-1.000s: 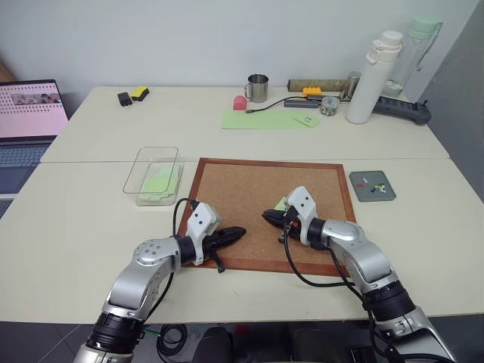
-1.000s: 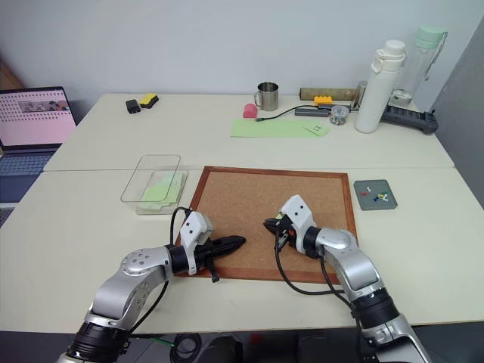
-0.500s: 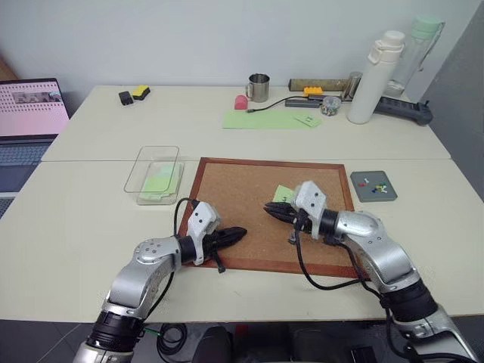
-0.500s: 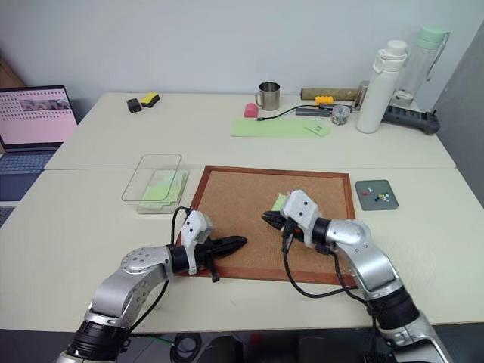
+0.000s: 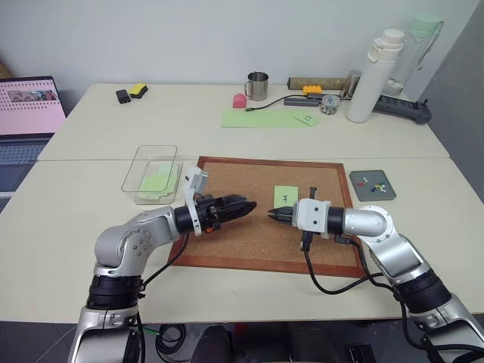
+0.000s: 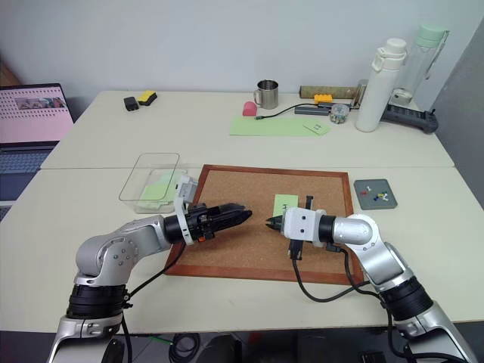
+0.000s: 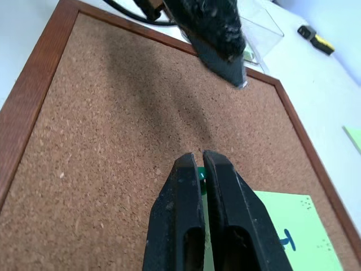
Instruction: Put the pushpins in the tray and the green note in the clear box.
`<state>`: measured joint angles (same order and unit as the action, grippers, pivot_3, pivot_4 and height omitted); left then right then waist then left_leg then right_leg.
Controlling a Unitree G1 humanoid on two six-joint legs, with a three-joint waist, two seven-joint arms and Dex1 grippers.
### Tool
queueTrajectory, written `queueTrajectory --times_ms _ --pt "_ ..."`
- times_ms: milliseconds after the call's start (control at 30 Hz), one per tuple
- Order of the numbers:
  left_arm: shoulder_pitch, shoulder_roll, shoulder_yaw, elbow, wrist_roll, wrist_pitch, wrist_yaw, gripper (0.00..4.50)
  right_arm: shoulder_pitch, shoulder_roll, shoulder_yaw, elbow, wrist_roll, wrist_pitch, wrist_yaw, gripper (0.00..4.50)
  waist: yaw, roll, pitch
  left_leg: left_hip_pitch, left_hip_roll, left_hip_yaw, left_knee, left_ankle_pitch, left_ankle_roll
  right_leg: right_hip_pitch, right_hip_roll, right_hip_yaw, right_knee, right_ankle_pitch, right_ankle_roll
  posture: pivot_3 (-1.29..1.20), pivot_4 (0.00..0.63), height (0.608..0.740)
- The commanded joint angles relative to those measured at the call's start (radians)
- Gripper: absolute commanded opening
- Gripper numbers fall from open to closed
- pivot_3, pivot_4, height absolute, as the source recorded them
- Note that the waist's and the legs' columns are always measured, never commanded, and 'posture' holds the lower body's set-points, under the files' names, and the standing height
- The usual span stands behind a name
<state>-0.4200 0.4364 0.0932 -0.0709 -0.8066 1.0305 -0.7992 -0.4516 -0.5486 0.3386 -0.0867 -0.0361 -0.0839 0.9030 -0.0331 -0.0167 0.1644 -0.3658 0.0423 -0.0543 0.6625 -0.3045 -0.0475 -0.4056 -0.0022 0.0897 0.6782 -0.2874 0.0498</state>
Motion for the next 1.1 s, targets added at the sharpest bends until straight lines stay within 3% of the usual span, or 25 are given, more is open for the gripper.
queueTrajectory --times_ms 33,300,767,1000,1100 --pt "-0.038 -0.019 0.06 -0.003 -0.099 0.098 0.035 2.68 -0.043 -0.008 -0.006 -0.019 -0.022 -0.098 0.011 0.0 0.0 0.0 0.0 0.0 0.0 0.0 0.0 0.0 0.0 0.0 0.0 0.0 0.0 0.0 0.0 0.0 0.15 0.74" --pt "-0.101 -0.073 0.151 0.064 -0.203 0.177 0.108 2.68 -0.063 -0.002 0.013 -0.031 -0.048 -0.172 0.031 0.0 0.001 0.0 0.0 0.0 0.0 0.0 0.0 0.001 -0.001 0.0 -0.001 0.0 0.0 0.0 0.0 0.0 0.15 0.74" --pt "-0.13 -0.098 0.107 0.075 -0.22 0.189 0.098 2.68 -0.112 0.026 0.038 -0.109 -0.059 -0.15 0.041 0.0 0.002 -0.001 0.0 0.0 0.0 0.0 0.001 0.003 -0.005 0.0 -0.001 0.0 0.0 0.0 0.0 0.0 0.15 0.74" --pt "-0.153 -0.122 0.088 0.076 -0.176 0.104 0.096 2.68 -0.114 0.041 0.047 -0.114 -0.068 -0.141 0.032 0.0 0.001 0.0 0.0 0.0 0.0 0.0 0.001 0.003 -0.005 0.0 -0.001 0.0 0.0 0.0 0.0 0.0 0.15 0.74" --pt "-0.151 -0.119 0.087 0.066 -0.179 0.093 0.085 2.24 -0.112 0.043 0.044 -0.108 -0.07 -0.14 0.028 0.0 0.001 0.0 0.0 0.0 0.0 0.0 0.0 0.003 -0.005 0.0 -0.001 0.0 0.0 0.0 0.0 0.0 0.15 0.74"
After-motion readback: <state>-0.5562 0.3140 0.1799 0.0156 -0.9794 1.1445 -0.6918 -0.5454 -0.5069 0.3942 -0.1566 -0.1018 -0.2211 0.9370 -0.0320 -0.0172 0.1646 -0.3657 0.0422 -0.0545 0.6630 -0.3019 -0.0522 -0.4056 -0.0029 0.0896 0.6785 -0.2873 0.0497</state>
